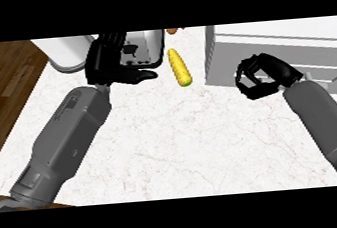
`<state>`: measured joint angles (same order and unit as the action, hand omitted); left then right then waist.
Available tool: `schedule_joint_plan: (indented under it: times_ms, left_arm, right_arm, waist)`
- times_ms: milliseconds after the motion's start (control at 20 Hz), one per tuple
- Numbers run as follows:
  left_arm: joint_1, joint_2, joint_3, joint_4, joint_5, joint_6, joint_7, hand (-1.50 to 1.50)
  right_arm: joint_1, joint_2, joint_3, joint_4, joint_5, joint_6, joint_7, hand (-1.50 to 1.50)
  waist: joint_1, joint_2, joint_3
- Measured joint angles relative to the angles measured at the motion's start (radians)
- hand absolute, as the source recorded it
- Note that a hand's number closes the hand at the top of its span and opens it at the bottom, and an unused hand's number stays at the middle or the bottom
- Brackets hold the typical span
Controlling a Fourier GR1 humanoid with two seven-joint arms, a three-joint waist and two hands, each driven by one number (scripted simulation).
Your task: Pick up the cup, place it into the drawer and close the drawer
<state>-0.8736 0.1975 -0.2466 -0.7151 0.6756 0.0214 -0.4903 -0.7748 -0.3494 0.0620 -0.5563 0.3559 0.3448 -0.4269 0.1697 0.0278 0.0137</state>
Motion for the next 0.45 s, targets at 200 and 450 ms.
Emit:
schedule_joint_plan:
  times_ms: [200, 450]
  left_arm:
    - [0.016, 0.002, -0.002, -0.013, 0.005, -0.018, 0.001, -1.50]
    - [0.035, 0.000, -0.004, -0.028, 0.010, -0.037, 0.000, -1.50]
  right_arm:
    - [0.008, -0.014, -0.012, -0.016, -0.030, 0.052, 0.003, 1.50]
    - [0.019, -0.032, -0.019, -0.037, -0.058, 0.108, 0.005, 1.50]
  waist:
    - [0.009, 0.005, 0.002]
    - [0.020, 0.011, 0.006]
